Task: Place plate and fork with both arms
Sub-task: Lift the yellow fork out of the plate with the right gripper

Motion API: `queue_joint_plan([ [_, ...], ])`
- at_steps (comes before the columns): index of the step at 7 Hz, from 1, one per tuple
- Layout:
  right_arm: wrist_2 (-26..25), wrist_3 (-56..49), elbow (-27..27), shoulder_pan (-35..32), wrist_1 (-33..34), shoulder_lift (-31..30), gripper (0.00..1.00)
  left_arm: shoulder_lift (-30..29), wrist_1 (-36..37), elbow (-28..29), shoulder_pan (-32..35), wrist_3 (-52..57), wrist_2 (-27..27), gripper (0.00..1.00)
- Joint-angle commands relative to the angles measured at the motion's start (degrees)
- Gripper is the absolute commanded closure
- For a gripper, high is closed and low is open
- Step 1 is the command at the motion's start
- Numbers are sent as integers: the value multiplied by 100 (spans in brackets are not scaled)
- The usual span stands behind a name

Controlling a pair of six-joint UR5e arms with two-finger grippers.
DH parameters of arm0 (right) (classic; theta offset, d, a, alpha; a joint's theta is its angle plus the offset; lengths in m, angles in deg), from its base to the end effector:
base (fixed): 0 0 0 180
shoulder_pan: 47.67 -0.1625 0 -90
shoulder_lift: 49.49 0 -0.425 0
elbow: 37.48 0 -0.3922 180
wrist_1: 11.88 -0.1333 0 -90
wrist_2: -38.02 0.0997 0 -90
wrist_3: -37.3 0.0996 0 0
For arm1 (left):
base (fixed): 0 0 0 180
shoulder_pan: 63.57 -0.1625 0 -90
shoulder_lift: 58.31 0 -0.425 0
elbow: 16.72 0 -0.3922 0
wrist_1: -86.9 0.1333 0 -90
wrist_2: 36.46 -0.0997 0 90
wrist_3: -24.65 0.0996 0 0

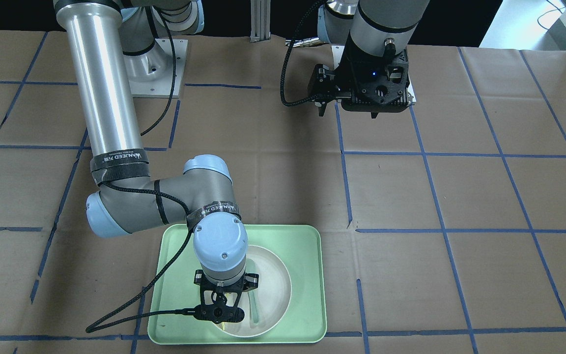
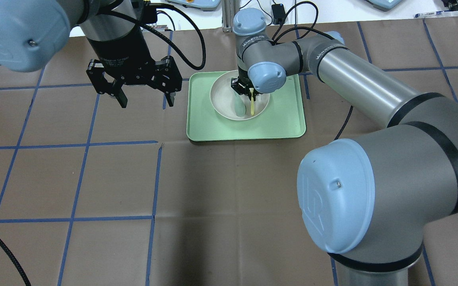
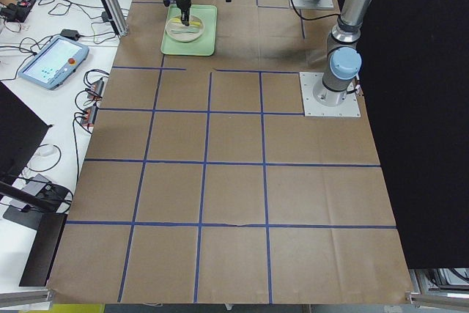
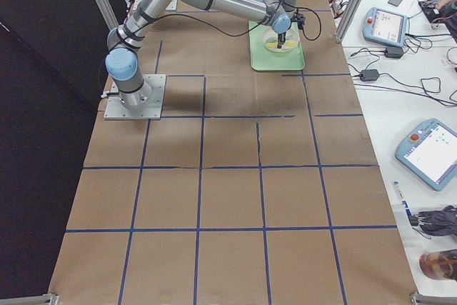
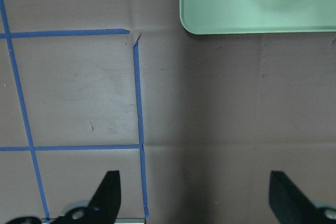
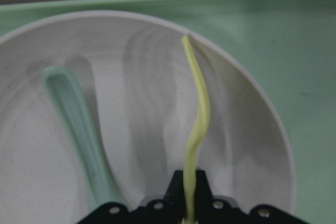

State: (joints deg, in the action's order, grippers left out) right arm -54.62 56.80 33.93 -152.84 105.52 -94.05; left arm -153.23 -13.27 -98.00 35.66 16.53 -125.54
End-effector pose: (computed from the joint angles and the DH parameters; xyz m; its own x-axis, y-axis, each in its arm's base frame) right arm 0.3214 -0.6935 0.1850 -0.9963 0.0762 0.0402 0.0752 0.9969 -0.0244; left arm -0.2159 -0.4875 0.5019 -0.9998 0.0185 0.0001 0.0184 0.9935 0.1121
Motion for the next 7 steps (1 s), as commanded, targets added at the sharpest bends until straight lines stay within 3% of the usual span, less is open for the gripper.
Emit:
queue_joint_plan([
  [1,1,28,-31,-3,-7,-1,96,-44,-3,-3,0,3,-14,0],
  [7,274,-242,66,111,-840,-993,96,-71,6,-3,-9,3,-22,0],
])
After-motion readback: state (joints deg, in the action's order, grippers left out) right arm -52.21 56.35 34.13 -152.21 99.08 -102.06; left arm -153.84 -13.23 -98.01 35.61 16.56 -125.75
